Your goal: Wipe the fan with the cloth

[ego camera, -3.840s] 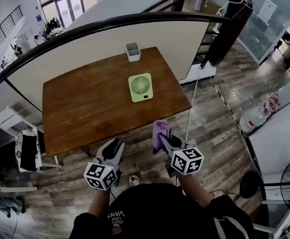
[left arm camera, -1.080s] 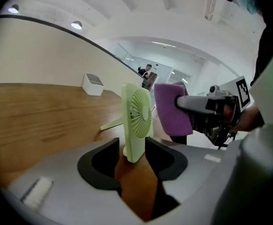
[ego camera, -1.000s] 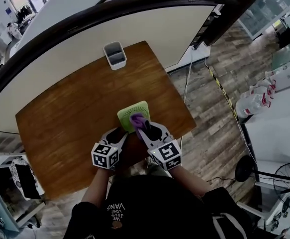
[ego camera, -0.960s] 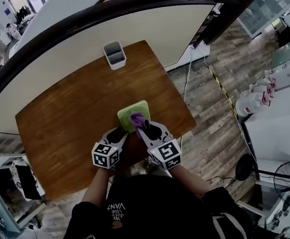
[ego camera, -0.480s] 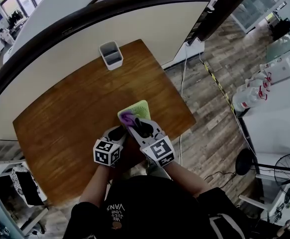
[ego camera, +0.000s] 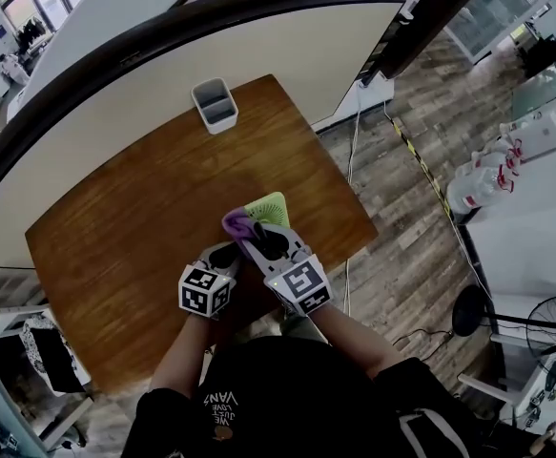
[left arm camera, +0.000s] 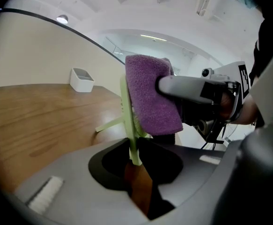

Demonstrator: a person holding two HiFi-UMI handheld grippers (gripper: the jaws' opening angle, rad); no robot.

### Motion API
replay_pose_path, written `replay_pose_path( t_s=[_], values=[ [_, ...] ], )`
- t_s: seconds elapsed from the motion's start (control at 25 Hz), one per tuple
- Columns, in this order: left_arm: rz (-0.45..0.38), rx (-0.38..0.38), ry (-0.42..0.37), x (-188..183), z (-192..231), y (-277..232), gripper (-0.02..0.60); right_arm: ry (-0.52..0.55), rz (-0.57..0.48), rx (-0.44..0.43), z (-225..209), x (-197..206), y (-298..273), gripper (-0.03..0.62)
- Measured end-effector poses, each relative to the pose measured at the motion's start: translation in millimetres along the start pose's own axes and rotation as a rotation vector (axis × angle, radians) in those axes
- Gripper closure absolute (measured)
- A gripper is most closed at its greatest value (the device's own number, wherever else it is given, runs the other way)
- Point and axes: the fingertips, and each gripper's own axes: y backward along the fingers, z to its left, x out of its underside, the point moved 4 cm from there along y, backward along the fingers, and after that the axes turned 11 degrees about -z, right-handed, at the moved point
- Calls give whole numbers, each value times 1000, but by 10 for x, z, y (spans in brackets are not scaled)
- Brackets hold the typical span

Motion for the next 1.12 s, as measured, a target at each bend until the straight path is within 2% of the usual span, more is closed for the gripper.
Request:
replay_pose_path(
  t_s=[0.32, 0.64, 0.84, 0.96, 1.04, 1.12],
  values=[
    [2, -6, 4, 3, 19, 7, 509, -47, 12, 74, -277, 14, 169, 510],
    [9, -7, -2, 6, 17, 12, 509, -70, 30, 250, -819, 84, 504, 510],
    [7, -13, -10, 3, -8, -1, 509, -81, 54, 313, -1003, 154, 632, 510],
    [7, -19, -8, 7, -20, -1, 508, -84, 32, 300, -953, 121, 676, 510],
    [-2, -24, 3, -3, -20, 5, 508, -73, 8, 254, -826, 66, 673, 510],
    [-23, -38, 22, -20, -17, 25, 464, -65, -9, 186, -643, 35, 637, 510]
  ],
)
